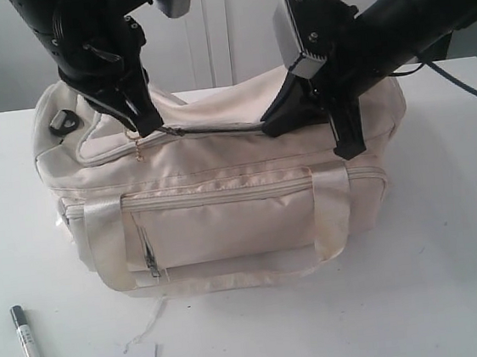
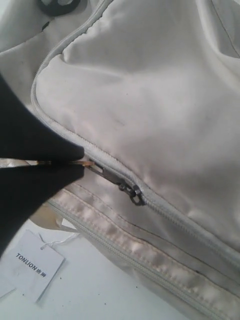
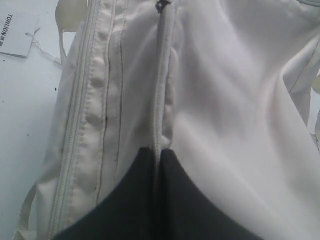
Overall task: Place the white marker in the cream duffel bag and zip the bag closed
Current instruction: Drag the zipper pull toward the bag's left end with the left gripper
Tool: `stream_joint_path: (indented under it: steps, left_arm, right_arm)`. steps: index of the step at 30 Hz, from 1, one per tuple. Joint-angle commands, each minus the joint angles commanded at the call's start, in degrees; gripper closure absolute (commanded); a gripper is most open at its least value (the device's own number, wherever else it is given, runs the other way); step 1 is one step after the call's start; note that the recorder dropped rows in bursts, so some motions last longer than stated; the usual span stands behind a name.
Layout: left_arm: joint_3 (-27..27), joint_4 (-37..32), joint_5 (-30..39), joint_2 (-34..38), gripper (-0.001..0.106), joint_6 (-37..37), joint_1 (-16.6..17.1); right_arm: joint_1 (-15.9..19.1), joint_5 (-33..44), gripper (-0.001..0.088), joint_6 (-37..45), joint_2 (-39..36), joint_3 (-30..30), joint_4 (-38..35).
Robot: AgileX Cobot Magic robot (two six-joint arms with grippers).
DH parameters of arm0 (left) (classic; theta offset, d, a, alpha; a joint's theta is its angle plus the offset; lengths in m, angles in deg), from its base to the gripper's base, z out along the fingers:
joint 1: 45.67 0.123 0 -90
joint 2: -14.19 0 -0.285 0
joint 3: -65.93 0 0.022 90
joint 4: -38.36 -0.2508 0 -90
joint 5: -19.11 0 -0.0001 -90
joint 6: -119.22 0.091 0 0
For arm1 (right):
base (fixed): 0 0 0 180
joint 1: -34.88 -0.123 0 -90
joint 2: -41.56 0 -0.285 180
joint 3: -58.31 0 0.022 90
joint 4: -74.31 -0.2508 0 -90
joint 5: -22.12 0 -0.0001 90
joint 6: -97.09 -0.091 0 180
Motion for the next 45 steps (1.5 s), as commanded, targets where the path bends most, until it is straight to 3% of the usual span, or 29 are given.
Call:
stream_joint_path:
  steps: [14,45]
  left_arm:
    - [0.00,1.08,0.00,0.00,0.105,0.00,4.10]
    - [0.00,0.27,0.00,0.00,0.105,1.57,4.75]
  right_arm:
    - [0.00,0.00,0.0868,-0.12,0.00,0.00,0.91]
    - [0.00,0.00,0.0868,-1.14,0.00,0.00,1.51]
